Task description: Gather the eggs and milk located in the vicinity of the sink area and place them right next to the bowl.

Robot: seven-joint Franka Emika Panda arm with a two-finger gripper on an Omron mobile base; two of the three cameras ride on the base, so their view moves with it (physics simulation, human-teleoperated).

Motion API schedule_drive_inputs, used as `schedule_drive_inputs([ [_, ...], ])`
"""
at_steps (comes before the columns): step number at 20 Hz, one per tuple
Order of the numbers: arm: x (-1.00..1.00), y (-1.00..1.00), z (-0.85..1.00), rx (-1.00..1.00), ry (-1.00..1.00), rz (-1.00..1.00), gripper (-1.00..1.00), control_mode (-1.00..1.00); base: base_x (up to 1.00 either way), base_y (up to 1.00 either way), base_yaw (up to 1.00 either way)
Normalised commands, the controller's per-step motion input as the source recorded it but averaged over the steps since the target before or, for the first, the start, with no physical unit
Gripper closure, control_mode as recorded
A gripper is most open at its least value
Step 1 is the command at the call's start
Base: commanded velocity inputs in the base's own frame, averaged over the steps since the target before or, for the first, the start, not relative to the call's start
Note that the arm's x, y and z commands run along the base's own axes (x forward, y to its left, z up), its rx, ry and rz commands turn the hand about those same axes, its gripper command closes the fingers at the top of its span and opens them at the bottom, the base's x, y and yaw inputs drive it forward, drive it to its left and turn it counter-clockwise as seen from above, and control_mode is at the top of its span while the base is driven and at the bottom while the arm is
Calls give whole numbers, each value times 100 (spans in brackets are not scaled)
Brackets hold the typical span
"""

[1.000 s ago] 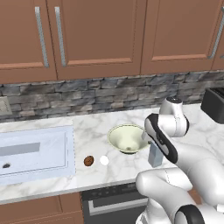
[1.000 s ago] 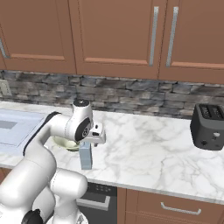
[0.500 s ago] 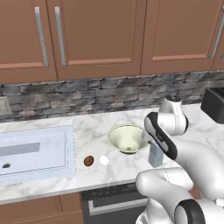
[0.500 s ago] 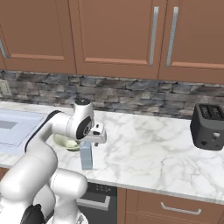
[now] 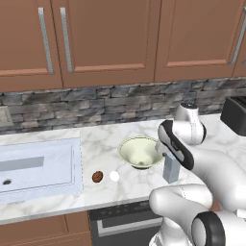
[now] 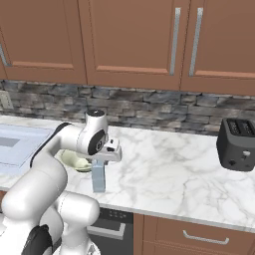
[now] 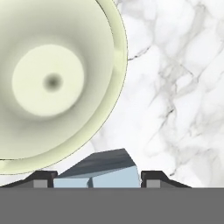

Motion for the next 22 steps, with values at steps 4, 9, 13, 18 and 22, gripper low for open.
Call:
schedule_drive_inputs([
  [4, -1, 0, 0, 0, 0, 0, 100, -100, 0, 0, 0],
  [9, -7, 0, 0, 0, -12, 0, 100, -100, 0, 0, 0],
  [13, -9, 0, 0, 0, -23, 0, 100, -100, 0, 0, 0],
  [18, -1, 0, 0, -3, -24, 0, 100, -100, 0, 0, 0],
  [22, 0, -5, 0, -2, -2, 0, 100, -100, 0, 0, 0],
])
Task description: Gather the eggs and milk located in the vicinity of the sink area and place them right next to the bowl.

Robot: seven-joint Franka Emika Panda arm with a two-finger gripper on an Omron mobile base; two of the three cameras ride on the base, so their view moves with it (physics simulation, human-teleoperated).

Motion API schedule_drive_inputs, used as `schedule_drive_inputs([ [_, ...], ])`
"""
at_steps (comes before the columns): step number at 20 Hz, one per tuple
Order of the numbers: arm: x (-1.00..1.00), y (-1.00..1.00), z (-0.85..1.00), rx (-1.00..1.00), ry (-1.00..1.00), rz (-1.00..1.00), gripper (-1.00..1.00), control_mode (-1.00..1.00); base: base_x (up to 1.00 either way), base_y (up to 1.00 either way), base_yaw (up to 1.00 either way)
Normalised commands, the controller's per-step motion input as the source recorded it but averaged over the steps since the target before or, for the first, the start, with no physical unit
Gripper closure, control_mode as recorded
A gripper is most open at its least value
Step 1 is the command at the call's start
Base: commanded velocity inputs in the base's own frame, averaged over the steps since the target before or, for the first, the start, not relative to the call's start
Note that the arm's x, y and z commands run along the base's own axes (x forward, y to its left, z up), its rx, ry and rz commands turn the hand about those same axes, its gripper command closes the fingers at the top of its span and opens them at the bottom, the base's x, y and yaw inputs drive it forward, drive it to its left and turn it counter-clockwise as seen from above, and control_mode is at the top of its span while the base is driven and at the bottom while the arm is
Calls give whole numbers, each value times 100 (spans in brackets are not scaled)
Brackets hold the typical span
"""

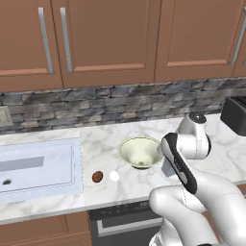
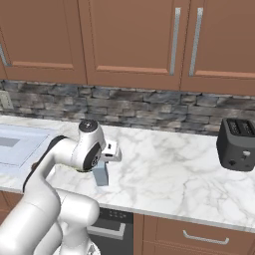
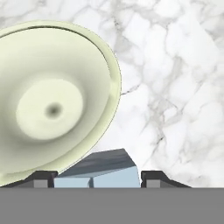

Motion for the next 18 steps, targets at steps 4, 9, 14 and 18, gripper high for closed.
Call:
schedule_drive_inputs([
  [4, 0, -11, 0, -2, 0, 0, 100, -100, 0, 0, 0],
  [9, 0, -16, 0, -1, 0, 0, 100, -100, 0, 0, 0],
  [14, 7, -12, 0, 0, 0, 0, 100, -100, 0, 0, 0],
  [18, 20, -3, 0, 0, 2, 0, 100, -100, 0, 0, 0],
])
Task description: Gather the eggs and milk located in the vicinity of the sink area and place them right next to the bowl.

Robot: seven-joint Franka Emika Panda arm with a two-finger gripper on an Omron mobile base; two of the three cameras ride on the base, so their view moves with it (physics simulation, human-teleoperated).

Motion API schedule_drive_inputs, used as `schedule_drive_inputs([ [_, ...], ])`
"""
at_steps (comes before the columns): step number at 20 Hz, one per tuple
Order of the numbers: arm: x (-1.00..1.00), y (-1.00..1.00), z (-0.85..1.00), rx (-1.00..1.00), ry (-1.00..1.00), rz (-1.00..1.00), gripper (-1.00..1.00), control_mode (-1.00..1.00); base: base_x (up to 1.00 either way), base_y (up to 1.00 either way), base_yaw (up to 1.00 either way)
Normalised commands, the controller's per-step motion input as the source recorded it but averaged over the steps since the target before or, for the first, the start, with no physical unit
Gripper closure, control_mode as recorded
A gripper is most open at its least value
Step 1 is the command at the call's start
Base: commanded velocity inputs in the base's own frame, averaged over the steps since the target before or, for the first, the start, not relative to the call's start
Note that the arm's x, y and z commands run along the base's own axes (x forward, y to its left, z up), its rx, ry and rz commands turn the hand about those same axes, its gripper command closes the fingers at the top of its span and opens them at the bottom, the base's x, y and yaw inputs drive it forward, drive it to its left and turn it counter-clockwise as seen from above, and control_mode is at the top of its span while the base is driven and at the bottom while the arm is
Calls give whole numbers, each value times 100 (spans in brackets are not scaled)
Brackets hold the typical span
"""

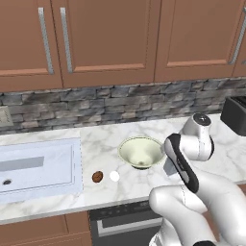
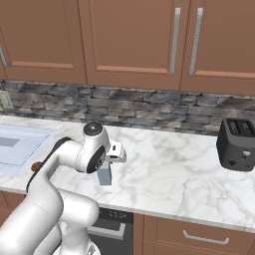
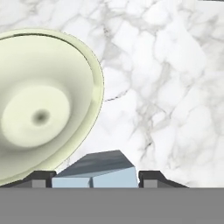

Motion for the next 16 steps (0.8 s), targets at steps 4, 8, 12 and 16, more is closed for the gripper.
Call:
schedule_drive_inputs([
  [4, 28, 0, 0, 0, 2, 0, 100, -100, 0, 0, 0],
  [8, 31, 0, 0, 0, 2, 0, 100, -100, 0, 0, 0],
  [12, 24, 0, -3, 0, 1, 0, 100, -100, 0, 0, 0],
  [16, 18, 0, -8, 0, 0, 0, 100, -100, 0, 0, 0],
])
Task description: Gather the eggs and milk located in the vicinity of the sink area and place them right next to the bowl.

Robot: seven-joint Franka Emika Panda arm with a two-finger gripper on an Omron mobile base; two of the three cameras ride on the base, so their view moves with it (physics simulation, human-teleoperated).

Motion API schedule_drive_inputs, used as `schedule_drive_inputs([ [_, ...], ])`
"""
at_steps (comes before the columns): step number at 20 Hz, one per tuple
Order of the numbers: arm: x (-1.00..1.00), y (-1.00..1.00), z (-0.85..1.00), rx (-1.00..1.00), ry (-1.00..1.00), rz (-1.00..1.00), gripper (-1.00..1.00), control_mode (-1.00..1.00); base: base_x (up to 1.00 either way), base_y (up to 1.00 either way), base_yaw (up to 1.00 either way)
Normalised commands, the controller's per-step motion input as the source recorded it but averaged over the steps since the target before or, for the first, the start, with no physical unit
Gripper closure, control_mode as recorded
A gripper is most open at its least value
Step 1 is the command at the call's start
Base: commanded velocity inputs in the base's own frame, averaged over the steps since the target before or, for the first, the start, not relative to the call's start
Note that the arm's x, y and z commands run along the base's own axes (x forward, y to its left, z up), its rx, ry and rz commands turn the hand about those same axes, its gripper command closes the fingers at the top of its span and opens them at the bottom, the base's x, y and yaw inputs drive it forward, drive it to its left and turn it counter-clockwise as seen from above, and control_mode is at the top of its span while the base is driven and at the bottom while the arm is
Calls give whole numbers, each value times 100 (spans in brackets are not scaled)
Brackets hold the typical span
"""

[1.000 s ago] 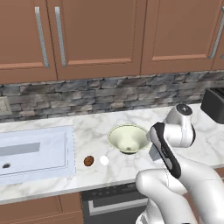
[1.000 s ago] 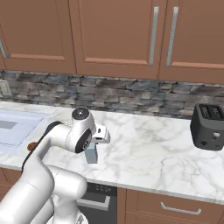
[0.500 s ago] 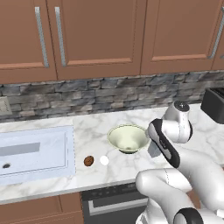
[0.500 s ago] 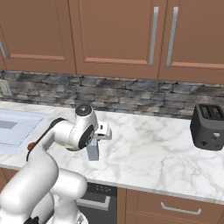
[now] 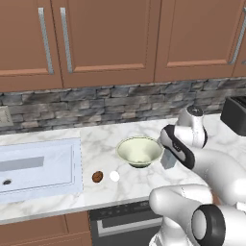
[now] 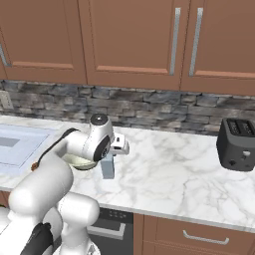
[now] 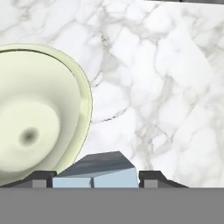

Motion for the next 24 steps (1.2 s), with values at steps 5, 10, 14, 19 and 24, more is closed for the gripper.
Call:
schedule_drive_inputs([
  [5, 1, 0, -8, 0, 0, 0, 100, -100, 0, 0, 0],
  [10, 0, 0, -10, 0, 0, 0, -100, -100, 0, 0, 0],
  [14, -2, 0, -4, 0, 0, 0, -100, -100, 0, 0, 0],
  [19, -1, 0, 0, 0, 0, 0, -100, -100, 0, 0, 0],
  [24, 0, 0, 0, 0, 0, 0, -100, -100, 0, 0, 0],
])
